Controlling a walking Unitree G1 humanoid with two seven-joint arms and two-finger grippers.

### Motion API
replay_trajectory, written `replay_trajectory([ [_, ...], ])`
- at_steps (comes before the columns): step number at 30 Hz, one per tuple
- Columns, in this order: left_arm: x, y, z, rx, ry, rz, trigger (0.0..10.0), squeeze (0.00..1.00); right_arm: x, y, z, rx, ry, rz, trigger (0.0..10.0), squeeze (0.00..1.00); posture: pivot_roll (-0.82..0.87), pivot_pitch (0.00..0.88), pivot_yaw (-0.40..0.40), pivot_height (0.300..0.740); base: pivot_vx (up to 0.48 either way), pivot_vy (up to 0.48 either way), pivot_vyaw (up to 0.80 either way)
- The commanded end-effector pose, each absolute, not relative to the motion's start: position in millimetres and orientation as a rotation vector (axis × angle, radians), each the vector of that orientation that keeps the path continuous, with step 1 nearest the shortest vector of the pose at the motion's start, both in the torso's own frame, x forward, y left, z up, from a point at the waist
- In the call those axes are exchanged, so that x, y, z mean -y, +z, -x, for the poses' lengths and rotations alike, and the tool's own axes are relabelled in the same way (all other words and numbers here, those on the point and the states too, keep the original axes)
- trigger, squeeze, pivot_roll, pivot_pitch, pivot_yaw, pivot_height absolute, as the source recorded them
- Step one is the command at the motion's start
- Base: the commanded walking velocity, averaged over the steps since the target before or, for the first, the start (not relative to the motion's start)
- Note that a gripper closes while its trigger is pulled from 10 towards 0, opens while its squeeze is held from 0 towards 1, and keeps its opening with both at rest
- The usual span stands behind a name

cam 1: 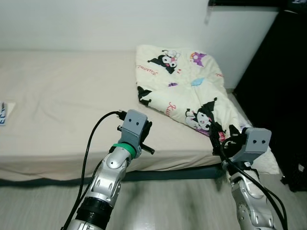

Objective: Clean up the room

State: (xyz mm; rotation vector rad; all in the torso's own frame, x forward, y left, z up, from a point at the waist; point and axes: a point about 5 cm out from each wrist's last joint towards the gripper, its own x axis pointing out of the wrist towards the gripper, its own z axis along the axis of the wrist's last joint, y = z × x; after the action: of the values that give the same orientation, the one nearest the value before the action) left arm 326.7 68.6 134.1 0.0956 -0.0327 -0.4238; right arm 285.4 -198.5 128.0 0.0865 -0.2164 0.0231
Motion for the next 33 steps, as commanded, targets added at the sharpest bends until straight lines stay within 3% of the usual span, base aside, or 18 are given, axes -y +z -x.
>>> replay_trajectory([
  [1,-71.2,129.2,-325.4,0.016,-0.421,-0.094,10.0,0.0,199.7,125.2,-284.0,0.206,0.017,-0.085,10.0,0.0,-0.13,0.084,0.03,0.74,0.382,0.0,0.0],
  [13,-71.5,129.7,-325.7,0.017,-0.418,-0.089,10.0,0.0,200.2,125.4,-284.1,0.206,0.016,-0.085,10.0,0.0,-0.13,0.088,0.031,0.74,0.353,0.0,0.0],
  [25,-72.7,128.8,-325.1,0.014,-0.418,-0.084,10.0,0.0,199.9,125.8,-283.9,0.209,0.015,-0.086,10.0,0.0,-0.13,0.088,0.031,0.74,0.0,0.0,0.0],
  [33,-72.6,128.3,-325.2,0.009,-0.417,-0.083,10.0,0.0,199.0,125.0,-283.2,0.205,0.014,-0.082,10.0,0.0,-0.13,0.092,0.031,0.71,0.0,0.0,0.0],
])
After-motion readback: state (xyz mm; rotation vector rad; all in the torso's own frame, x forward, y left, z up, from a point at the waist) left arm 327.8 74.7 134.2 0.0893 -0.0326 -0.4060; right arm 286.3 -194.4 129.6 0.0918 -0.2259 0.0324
